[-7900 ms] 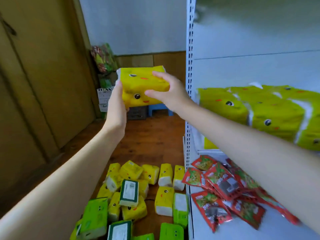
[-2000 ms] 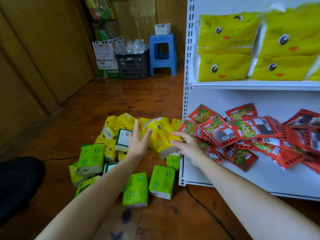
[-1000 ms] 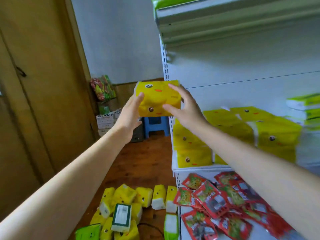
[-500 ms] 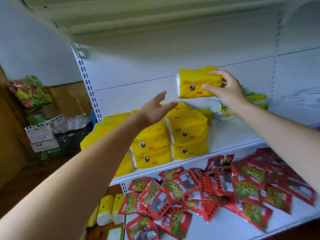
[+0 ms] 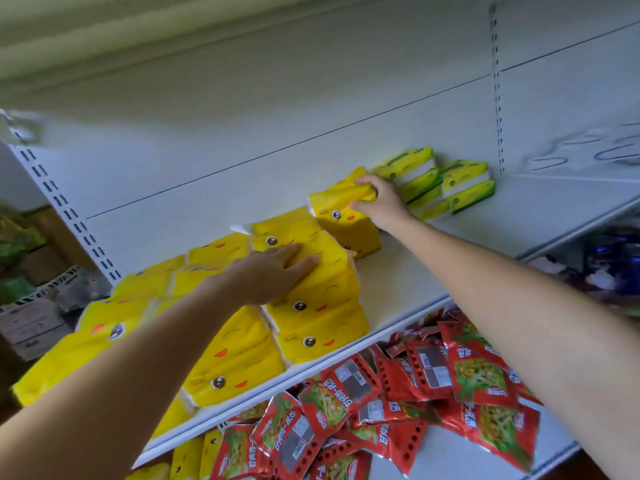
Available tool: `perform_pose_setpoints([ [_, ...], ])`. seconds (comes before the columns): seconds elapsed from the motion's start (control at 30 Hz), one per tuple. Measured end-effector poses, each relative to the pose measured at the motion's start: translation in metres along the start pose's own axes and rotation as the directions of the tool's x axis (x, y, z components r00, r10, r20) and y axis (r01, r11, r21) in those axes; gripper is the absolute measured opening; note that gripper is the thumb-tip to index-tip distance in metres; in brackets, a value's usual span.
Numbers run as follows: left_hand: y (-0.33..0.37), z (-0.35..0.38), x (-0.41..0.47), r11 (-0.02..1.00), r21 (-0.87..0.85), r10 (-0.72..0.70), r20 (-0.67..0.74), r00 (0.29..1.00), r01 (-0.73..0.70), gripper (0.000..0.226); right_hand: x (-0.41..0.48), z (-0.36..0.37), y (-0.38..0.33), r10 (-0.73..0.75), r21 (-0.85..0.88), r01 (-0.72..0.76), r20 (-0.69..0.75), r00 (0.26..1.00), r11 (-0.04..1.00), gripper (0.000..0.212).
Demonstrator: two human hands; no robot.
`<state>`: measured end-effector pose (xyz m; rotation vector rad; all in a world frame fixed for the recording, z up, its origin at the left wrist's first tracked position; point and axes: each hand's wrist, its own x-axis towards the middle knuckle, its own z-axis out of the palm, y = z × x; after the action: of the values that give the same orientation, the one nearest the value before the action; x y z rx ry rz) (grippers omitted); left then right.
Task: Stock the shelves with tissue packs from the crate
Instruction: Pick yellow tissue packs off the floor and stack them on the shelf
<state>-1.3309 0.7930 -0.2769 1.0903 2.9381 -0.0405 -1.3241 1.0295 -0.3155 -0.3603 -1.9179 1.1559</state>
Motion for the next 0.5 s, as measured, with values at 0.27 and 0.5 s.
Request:
perform_pose_setpoints([
  [0.27, 0.003, -0.002, -0.001, 0.999, 0.049, 0.004, 0.001, 1.0, -0.004, 0.071, 0.014, 0.028, 0.031, 0.098, -0.301, -0.096, -0.008, 0.995, 0.949, 0.078],
  [0.5, 0.003, 0.0, -0.004, 0.997, 0.077, -0.002, -0.023, 1.0, 0.003, 0.07, 0.013, 0.033, 0.03, 0.135, -0.268, -0.141, -0.041, 0.99, 0.953, 0.068],
])
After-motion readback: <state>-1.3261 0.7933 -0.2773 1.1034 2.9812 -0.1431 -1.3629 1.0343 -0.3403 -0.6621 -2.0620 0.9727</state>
